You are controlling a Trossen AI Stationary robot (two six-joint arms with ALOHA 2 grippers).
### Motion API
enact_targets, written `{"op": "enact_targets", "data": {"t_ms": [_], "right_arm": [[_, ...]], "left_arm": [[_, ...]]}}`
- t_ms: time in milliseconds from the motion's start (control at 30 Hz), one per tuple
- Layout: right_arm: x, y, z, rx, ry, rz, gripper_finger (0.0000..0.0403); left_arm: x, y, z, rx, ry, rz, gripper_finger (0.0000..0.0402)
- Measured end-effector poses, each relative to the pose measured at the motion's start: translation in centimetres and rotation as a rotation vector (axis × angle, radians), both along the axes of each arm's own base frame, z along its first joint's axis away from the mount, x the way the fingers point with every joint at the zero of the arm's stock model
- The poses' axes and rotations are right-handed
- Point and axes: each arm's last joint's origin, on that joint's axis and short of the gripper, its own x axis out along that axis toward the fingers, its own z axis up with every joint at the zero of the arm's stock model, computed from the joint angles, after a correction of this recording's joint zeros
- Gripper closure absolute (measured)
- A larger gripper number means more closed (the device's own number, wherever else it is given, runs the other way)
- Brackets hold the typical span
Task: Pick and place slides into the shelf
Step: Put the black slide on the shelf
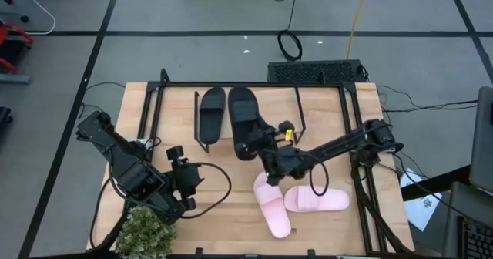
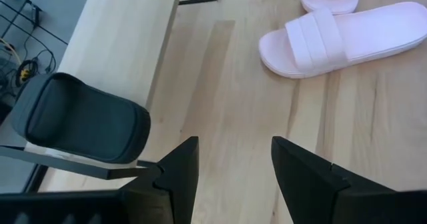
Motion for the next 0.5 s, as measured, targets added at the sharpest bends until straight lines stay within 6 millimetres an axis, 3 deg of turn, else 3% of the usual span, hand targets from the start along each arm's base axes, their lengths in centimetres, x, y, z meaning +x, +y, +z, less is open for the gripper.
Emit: {"op": "enact_targets", "data": {"t_ms": [500], "right_arm": [[1.9, -4.6, -2.3, 0.018, -0.074, -0.119, 0.0400]], "left_arm": [[0.1, 0.1, 0.1, 0.026, -0.024, 0.012, 0.0215]]}}
